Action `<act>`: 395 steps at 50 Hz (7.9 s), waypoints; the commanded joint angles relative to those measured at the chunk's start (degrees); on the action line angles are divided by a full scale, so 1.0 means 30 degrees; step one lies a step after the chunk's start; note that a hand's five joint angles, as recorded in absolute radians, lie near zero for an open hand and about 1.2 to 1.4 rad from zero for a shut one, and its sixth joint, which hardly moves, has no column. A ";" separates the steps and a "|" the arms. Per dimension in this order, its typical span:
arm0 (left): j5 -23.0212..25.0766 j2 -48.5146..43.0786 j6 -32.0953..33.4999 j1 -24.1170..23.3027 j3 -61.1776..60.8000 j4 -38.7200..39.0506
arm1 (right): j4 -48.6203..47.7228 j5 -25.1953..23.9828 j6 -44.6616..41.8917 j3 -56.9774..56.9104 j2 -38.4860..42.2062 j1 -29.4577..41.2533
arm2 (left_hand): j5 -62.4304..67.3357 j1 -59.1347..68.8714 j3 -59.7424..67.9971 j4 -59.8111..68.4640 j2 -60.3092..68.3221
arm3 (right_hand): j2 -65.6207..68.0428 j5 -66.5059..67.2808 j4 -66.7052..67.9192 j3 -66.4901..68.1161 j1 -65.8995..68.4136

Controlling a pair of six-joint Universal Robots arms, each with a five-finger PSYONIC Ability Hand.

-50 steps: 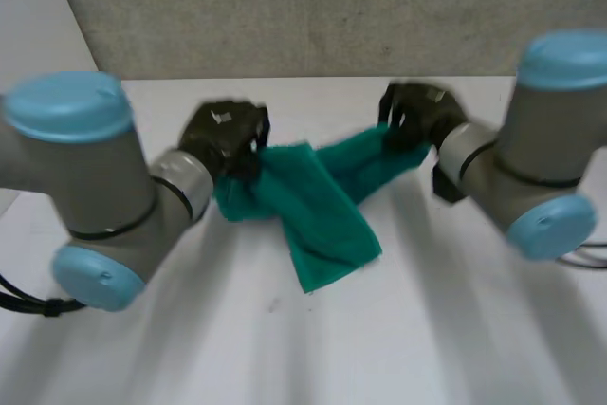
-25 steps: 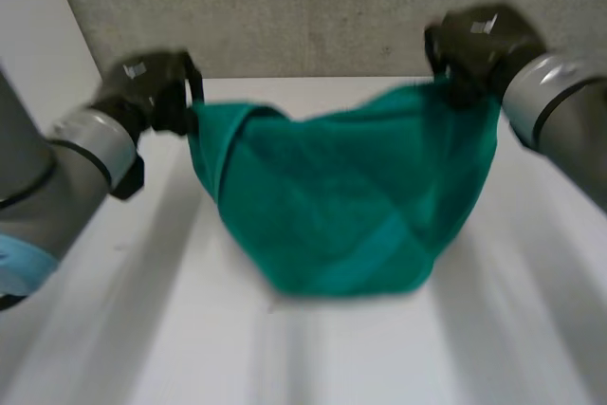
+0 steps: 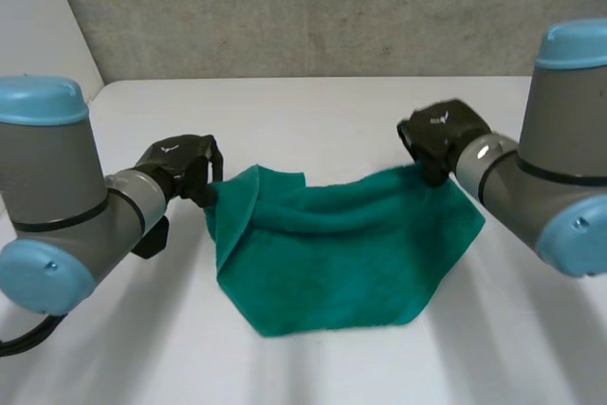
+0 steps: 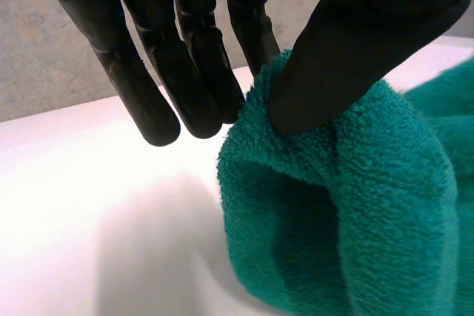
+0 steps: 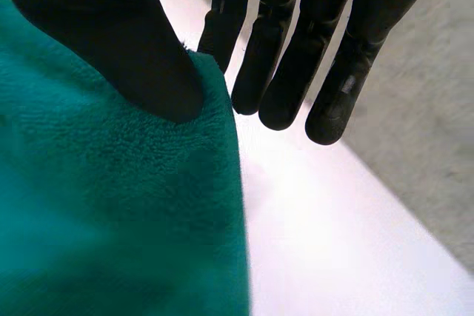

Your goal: Fold the towel.

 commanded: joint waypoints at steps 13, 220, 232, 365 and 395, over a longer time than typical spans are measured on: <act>-0.2105 0.4125 -0.4374 -0.1813 -0.4141 0.1475 | -0.7348 0.1361 0.1857 -0.6951 0.6058 0.0580 | 0.1696 0.2472 0.0961 0.0911 0.0887 | 0.4268 0.4484 0.3898 0.4190 0.8050; -0.0788 -0.0300 0.7169 0.0707 -0.5665 0.9798 | -0.5033 -0.1188 0.5044 0.7518 -0.0177 -0.2434 | 0.4658 0.5433 0.3923 0.3872 0.3848 | -0.1022 -0.0806 -0.1391 -0.1100 0.2761; -0.0759 -0.0593 0.7111 0.0648 -0.5636 0.9798 | -0.7080 -0.1334 1.0497 1.0240 -0.0265 -0.3549 | 0.4658 0.5433 0.3923 0.3872 0.3848 | -1.2123 -1.1907 -1.2492 -1.2201 -0.8340; 0.0003 0.6997 1.3175 0.3666 -0.5987 -0.3064 | 0.6774 -0.1569 -0.8485 0.5906 -0.5927 -0.6627 | 0.4658 0.5433 0.3923 0.3872 0.3848 | 0.4268 0.4484 0.3898 0.4190 0.8050; -0.1608 0.0664 1.0863 0.2463 0.7844 1.3080 | -0.8395 0.2533 -0.0135 -0.6728 -0.3420 -0.3900 | 0.4658 0.5433 0.3923 0.3872 0.3848 | 0.4268 0.4484 0.3898 0.4190 0.8050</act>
